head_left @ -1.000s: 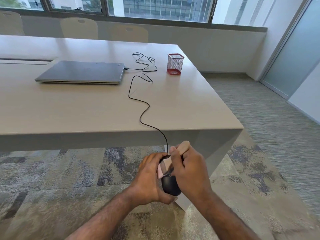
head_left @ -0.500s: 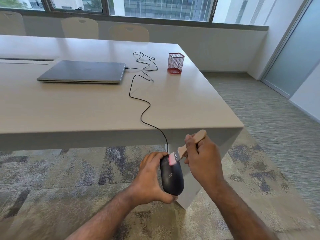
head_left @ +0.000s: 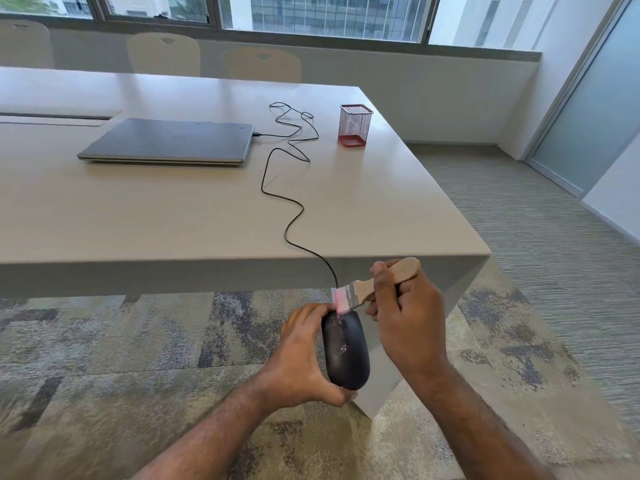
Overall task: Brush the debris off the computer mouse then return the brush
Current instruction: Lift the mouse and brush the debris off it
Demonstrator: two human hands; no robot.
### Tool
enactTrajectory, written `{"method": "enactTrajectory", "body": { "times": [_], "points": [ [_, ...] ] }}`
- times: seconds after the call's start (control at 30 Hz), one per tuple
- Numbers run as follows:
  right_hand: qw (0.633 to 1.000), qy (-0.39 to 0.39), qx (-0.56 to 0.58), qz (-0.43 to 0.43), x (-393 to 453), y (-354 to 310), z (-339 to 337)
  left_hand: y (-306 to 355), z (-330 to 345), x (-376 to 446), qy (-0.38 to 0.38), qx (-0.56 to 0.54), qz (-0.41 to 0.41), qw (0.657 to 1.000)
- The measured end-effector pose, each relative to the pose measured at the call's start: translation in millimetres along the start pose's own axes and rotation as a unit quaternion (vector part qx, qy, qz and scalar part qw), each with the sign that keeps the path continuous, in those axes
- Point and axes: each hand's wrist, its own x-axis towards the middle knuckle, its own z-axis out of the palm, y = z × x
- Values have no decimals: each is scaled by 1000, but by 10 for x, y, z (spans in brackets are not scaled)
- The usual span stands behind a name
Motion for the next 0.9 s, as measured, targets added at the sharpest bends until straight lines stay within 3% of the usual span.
{"method": "enactTrajectory", "body": {
  "times": [0.27, 0.43, 0.67, 0.9],
  "points": [
    [996, -73, -55, 22, -73, 59, 21, -19, -7, 7, 5, 2, 12, 1000],
    [998, -42, -39, 5, -44, 53, -16, -35, 18, 5, 10, 4, 18, 1000],
    [998, -56, -15, 24, 19, 74, 27, -35, 26, 21, 4, 9, 32, 999],
    [995, 2, -23, -100, -117, 58, -54, -105, 0, 55, 20, -3, 22, 1000]
  ]
}}
